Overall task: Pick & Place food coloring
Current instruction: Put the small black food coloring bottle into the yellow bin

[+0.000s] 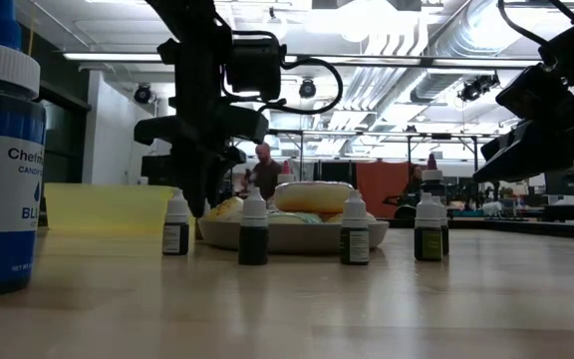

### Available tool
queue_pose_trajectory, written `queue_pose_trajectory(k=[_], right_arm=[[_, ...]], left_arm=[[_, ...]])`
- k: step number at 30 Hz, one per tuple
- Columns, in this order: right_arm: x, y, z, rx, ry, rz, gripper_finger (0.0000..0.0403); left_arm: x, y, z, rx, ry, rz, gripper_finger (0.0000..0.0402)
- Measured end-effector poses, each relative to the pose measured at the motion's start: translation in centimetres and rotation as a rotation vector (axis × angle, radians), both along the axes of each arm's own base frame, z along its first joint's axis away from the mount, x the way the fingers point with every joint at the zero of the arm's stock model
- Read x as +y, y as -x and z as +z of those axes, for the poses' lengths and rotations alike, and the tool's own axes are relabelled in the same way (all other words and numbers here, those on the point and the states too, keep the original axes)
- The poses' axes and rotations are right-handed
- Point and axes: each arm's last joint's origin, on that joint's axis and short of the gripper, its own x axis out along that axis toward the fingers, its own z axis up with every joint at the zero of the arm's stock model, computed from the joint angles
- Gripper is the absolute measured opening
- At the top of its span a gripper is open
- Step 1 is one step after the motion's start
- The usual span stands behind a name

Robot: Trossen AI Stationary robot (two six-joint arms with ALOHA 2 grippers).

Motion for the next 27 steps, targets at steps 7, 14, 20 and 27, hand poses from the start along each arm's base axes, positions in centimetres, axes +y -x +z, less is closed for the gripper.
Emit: queue_pose_trajectory(k=[7,14,20,27], right_arm=[[0.0,0.0,0.0,0.0,0.0,0.0,0.0],[0.0,0.0,0.0,0.0,0.0,0.0,0.0],[0.0,0.0,0.0,0.0,0.0,0.0,0.0],[0.0,0.0,0.0,0.0,0.0,0.0,0.0]], left_arm=[[0.0,0.0,0.1,-0.002,0.001,0.0,0.0039],[0.0,0.2,0.6,-0.012,0.001,0.0,0.0042],[-0.1,1.1,3.0,-0.065,-0.005,0.0,0.0043],[-0.4,3.4,7.3,-0.082,-0.005,-0.001,0.0044]])
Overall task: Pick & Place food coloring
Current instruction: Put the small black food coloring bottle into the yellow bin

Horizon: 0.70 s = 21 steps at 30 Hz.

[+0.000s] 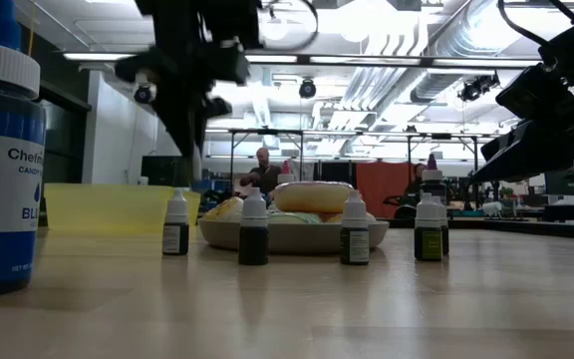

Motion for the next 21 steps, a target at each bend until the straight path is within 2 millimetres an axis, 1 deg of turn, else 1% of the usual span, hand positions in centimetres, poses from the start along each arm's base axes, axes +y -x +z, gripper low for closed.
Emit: queue_pose_trajectory(k=[6,11,13,16,19,21], right_arm=[[0.0,0.0,0.0,0.0,0.0,0.0,0.0],[0.0,0.0,0.0,0.001,0.0,0.0,0.0],[0.0,0.0,0.0,0.0,0.0,0.0,0.0],[0.0,0.0,0.0,0.0,0.0,0.0,0.0],[0.0,0.0,0.0,0.0,0.0,0.0,0.0],[0.0,0.0,0.0,0.0,0.0,0.0,0.0]], left_arm=[[-0.4,1.9,4.3,0.003,0.053,-0.013,0.0044],[-0.6,3.4,6.9,0.042,0.092,0.008,0.0044],[-0.6,4.0,7.4,0.059,0.112,0.05,0.0044],[-0.3,4.8,7.7,0.086,0.181,0.159,0.0044],[0.2,5.4,7.8,0.125,0.253,0.316,0.0044],[0.5,5.8,8.0,0.141,0.271,0.401,0.0044]])
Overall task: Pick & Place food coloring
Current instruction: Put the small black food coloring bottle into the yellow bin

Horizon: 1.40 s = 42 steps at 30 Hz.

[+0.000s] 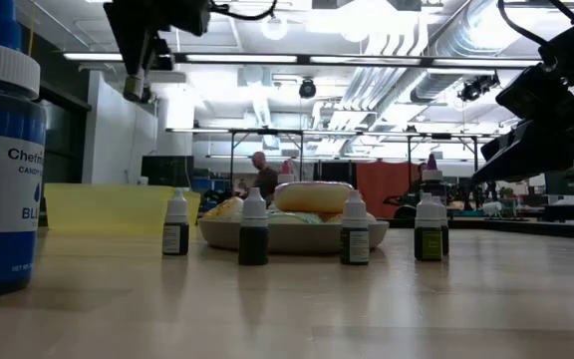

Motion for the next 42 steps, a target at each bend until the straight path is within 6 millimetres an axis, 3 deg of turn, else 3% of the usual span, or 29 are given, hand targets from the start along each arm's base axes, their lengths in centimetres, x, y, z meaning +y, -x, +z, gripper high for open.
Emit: queue_pose_trajectory(k=[14,20,30,42], right_arm=[[0.0,0.0,0.0,0.0,0.0,0.0,0.0],[0.0,0.0,0.0,0.0,0.0,0.0,0.0],[0.0,0.0,0.0,0.0,0.0,0.0,0.0],[0.0,0.0,0.0,0.0,0.0,0.0,0.0]], left_arm=[[4.3,4.9,1.3,0.011,-0.206,0.354,0.0044],[6.8,7.2,-1.6,-0.022,-0.208,0.519,0.0044],[10.5,9.4,-7.4,0.005,-0.215,0.763,0.0044],[14.4,11.6,-9.6,-0.032,-0.315,0.991,0.0044]])
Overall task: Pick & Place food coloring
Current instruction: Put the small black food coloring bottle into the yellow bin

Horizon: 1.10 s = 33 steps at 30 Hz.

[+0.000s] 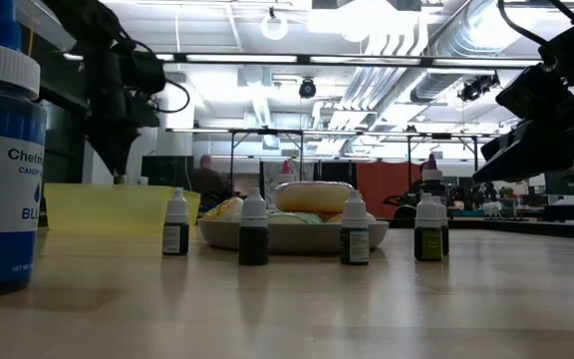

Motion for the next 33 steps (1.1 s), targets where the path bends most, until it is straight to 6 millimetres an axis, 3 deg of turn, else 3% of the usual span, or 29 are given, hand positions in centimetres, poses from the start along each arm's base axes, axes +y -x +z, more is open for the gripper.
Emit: queue_pose_trajectory(k=[16,21,33], right_arm=[[0.0,0.0,0.0,0.0,0.0,0.0,0.0],[0.0,0.0,0.0,0.0,0.0,0.0,0.0],[0.0,0.0,0.0,0.0,0.0,0.0,0.0]], left_arm=[[4.6,0.3,-3.2,-0.062,0.051,0.167,0.0044],[5.8,0.2,-3.0,-0.13,0.056,0.217,0.0044],[8.2,-0.1,-3.2,-0.053,0.008,0.315,0.0044]])
